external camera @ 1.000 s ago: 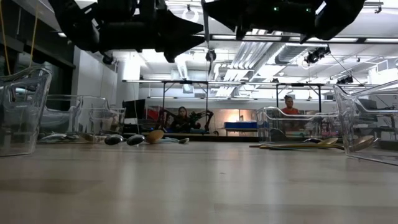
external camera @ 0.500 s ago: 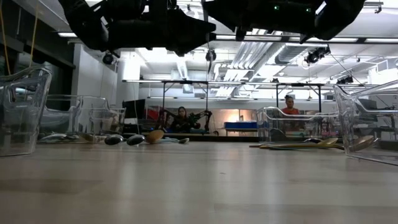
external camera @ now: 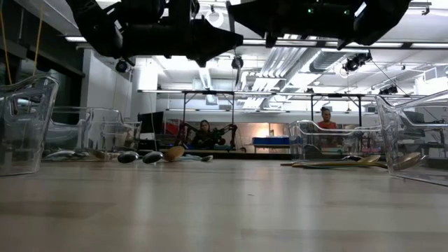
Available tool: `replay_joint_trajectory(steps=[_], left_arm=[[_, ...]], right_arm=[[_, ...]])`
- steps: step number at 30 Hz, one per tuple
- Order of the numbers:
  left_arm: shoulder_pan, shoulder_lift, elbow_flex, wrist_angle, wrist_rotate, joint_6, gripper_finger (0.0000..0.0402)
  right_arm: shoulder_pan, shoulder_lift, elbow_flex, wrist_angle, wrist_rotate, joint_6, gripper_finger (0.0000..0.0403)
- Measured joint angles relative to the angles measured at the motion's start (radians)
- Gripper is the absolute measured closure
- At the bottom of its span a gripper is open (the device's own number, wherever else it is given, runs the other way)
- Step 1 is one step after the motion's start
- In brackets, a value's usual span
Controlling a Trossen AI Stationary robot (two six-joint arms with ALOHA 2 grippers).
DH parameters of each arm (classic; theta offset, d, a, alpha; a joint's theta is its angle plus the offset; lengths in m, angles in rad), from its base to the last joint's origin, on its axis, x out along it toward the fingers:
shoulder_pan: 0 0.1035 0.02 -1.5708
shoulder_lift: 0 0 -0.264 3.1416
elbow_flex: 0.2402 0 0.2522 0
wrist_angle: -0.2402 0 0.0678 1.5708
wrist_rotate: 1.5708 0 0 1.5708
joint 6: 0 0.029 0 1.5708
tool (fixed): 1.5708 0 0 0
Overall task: Sort silverware by color (type)
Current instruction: Put the light blue spoon into the bottom left transparent bin
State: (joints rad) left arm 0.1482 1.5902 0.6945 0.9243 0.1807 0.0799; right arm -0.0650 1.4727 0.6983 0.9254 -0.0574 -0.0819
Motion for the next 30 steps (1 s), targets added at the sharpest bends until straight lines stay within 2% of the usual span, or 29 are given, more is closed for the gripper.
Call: replay_joint_trajectory(steps=[8, 16, 19, 25, 30], left_arm=[[0.007, -0.009, -0.001, -0.045, -0.040, 0.004, 0.0383], [0.023, -0.189, -0.001, -0.350, -0.177, 0.060, 0.0383], [0.023, -0.258, -0.014, -0.423, -0.195, 0.065, 0.0383], [0.026, -0.399, -0.119, -0.376, -0.194, 0.060, 0.0383], [0.029, -0.520, -0.216, -0.289, -0.194, 0.029, 0.0383]], right_arm=[[-0.004, -0.002, 0.000, -0.032, 0.031, 0.018, 0.0306], [-0.006, -0.075, 0.000, -0.195, 0.122, -0.036, 0.0254], [-0.007, -0.110, 0.000, -0.268, 0.179, -0.055, 0.0244], [-0.007, -0.163, 0.000, -0.408, 0.299, -0.065, 0.0238], [-0.007, -0.173, 0.000, -0.450, 0.340, -0.083, 0.0238]])
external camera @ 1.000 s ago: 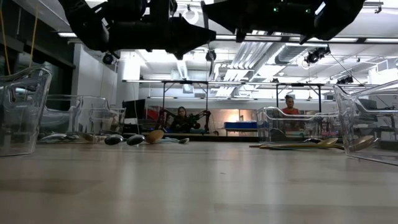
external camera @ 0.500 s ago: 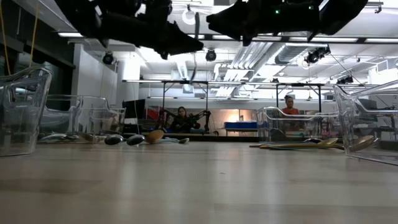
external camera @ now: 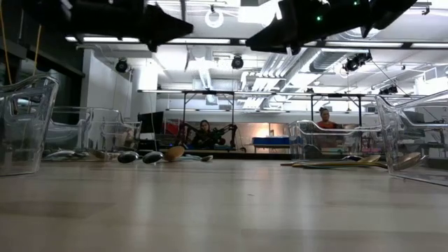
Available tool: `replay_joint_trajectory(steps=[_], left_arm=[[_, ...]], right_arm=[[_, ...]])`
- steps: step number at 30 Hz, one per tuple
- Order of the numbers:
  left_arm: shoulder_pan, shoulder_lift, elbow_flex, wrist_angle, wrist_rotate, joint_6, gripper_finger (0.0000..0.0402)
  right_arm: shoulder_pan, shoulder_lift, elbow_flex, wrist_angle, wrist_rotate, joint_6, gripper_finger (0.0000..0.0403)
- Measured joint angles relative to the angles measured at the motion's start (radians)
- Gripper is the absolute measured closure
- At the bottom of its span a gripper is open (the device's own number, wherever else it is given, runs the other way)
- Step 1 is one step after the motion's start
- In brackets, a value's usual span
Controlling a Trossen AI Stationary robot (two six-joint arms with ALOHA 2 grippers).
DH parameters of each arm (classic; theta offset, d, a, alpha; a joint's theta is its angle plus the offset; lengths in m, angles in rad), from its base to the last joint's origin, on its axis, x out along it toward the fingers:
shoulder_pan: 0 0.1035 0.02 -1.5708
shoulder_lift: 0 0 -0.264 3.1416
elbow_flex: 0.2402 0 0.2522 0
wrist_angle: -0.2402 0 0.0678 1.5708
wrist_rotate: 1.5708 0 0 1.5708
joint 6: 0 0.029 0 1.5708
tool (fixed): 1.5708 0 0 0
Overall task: Sort silverware by color (type)
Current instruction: Put the light blue spoon into the bottom left transparent bin
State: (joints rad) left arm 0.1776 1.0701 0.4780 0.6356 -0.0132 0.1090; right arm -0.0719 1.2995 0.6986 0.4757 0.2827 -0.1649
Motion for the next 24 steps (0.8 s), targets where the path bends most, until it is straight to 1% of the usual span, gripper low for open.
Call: replay_joint_trajectory(steps=[5, 8, 12, 20, 22, 24], left_arm=[[0.000, -0.087, -0.056, 0.012, 0.032, -0.043, 0.0383], [-0.002, -0.113, -0.075, 0.012, 0.049, -0.063, 0.0383], [-0.003, -0.120, -0.075, 0.011, 0.050, -0.081, 0.0383], [-0.024, -0.106, -0.075, 0.008, 0.035, -0.060, 0.0383], [-0.050, -0.106, -0.075, 0.005, 0.062, -0.036, 0.0383], [-0.093, -0.109, -0.071, -0.021, 0.113, 0.000, 0.0383]], right_arm=[[-0.017, 0.000, 0.000, -0.014, 0.007, -0.019, 0.0238], [-0.030, 0.000, 0.000, -0.006, -0.017, -0.019, 0.0238], [-0.041, 0.000, 0.000, -0.005, -0.054, -0.019, 0.0238], [-0.041, 0.000, 0.000, -0.008, -0.057, -0.020, 0.0237], [-0.041, 0.000, 0.000, -0.009, -0.057, -0.020, 0.0237], [-0.041, 0.000, 0.000, -0.017, -0.057, -0.020, 0.0237]])
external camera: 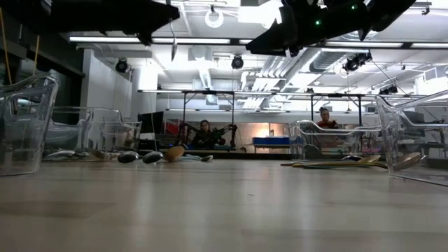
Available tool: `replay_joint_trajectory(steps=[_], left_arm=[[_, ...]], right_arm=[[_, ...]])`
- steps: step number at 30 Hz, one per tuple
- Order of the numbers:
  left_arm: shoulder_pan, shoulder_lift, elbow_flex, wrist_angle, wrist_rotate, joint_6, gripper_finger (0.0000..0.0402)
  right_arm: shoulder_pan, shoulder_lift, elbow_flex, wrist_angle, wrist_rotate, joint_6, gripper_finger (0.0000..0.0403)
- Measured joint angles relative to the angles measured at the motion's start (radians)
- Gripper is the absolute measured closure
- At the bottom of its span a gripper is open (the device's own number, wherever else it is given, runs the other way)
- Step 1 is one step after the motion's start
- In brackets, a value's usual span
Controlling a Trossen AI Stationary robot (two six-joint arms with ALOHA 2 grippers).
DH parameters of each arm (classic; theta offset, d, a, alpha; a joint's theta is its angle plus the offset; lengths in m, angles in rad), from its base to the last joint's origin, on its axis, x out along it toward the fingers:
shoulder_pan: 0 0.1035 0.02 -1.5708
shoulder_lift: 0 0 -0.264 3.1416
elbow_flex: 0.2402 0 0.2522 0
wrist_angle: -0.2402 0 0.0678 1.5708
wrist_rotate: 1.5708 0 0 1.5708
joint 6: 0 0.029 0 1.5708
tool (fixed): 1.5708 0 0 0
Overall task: Sort silverware by color (type)
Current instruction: Put the light blue spoon into the bottom left transparent bin
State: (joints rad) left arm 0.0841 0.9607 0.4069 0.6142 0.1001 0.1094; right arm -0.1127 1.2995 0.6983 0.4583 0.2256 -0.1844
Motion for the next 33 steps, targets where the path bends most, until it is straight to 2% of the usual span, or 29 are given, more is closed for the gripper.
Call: replay_joint_trajectory(steps=[2, 4, 7, 9, 11, 14, 16, 20, 23, 26, 29, 33], left_arm=[[-0.063, -0.009, 0.028, -0.100, 0.048, 0.054, 0.0383], [-0.143, -0.017, 0.086, -0.282, 0.035, 0.097, 0.0383], [-0.277, -0.010, 0.210, -0.606, -0.138, 0.087, 0.0383], [-0.358, 0.010, 0.298, -0.788, -0.268, 0.018, 0.0383], [-0.431, 0.029, 0.387, -0.949, -0.351, -0.073, 0.0383], [-0.522, 0.059, 0.523, -1.144, -0.432, -0.243, 0.0383], [-0.574, 0.087, 0.607, -1.273, -0.449, -0.379, 0.0383], [-0.659, 0.156, 0.739, -1.514, -0.436, -0.687, 0.0383], [-0.707, 0.212, 0.788, -1.657, -0.357, -0.933, 0.0383], [-0.751, 0.262, 0.792, -1.728, -0.260, -1.156, 0.0383], [-0.797, 0.325, 0.792, -1.760, -0.191, -1.299, 0.0383], [-0.850, 0.415, 0.792, -1.777, -0.133, -1.406, 0.0383]], right_arm=[[0.000, 0.000, 0.000, -0.009, 0.000, 0.000, 0.0237], [0.000, 0.000, 0.000, -0.011, 0.000, 0.000, 0.0237], [0.000, 0.000, 0.000, -0.015, -0.001, 0.000, 0.0237], [0.000, 0.000, 0.000, -0.014, -0.001, 0.000, 0.0237], [0.000, 0.000, 0.000, -0.014, -0.001, 0.000, 0.0237], [0.000, 0.000, 0.000, -0.014, -0.001, 0.003, 0.0237], [0.000, 0.000, 0.000, -0.014, -0.001, 0.003, 0.0237], [0.000, 0.000, 0.000, -0.021, -0.001, 0.003, 0.0237], [0.000, 0.000, 0.000, -0.028, -0.001, 0.003, 0.0237], [0.000, 0.000, 0.000, -0.030, -0.001, 0.002, 0.0237], [-0.001, 0.000, 0.000, -0.029, -0.001, 0.000, 0.0237], [-0.001, 0.000, 0.000, -0.028, -0.001, -0.024, 0.0237]])
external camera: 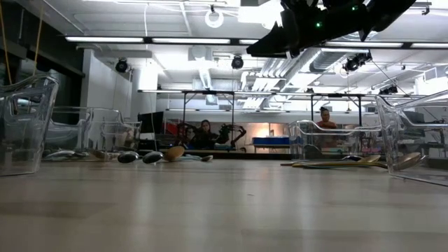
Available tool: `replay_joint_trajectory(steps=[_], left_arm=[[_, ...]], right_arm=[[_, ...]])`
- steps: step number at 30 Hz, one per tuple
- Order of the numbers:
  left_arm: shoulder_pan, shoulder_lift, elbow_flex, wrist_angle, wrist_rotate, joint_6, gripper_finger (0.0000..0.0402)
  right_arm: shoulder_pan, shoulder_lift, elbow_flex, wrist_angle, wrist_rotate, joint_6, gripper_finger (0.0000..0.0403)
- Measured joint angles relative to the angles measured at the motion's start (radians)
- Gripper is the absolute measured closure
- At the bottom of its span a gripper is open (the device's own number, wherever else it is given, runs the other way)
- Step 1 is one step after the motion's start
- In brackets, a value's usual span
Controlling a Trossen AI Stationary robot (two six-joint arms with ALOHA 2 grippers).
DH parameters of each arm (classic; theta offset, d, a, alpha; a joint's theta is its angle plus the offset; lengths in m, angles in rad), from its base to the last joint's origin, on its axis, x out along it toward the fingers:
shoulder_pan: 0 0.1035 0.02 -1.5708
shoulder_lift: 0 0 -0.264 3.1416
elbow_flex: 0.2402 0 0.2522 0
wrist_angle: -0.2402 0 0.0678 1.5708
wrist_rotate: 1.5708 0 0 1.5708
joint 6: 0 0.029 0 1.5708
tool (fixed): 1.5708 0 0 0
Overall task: Sort silverware by color (type)
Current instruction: Put the light blue spoon into the bottom left transparent bin
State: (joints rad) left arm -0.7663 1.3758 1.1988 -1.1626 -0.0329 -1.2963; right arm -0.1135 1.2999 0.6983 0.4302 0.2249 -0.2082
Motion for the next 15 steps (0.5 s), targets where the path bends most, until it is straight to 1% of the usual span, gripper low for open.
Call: replay_joint_trajectory(steps=[4, 6, 10, 13, 15], left_arm=[[-0.044, 0.074, 0.000, -0.002, 0.056, -0.102, 0.0381], [-0.063, 0.105, 0.000, -0.011, 0.062, -0.143, 0.0378], [-0.090, 0.157, 0.000, -0.085, 0.085, -0.226, 0.0381], [-0.095, 0.183, -0.002, -0.130, 0.082, -0.281, 0.0382], [-0.095, 0.186, -0.020, -0.106, 0.063, -0.290, 0.0381]], right_arm=[[-0.004, 0.000, 0.000, 0.009, 0.000, -0.015, 0.0237], [-0.008, 0.000, 0.000, 0.019, 0.000, -0.017, 0.0237], [-0.018, 0.000, 0.000, 0.023, 0.000, -0.009, 0.0237], [-0.024, 0.000, 0.000, 0.023, 0.000, -0.004, 0.0237], [-0.024, 0.000, 0.000, 0.023, 0.000, -0.002, 0.0237]])
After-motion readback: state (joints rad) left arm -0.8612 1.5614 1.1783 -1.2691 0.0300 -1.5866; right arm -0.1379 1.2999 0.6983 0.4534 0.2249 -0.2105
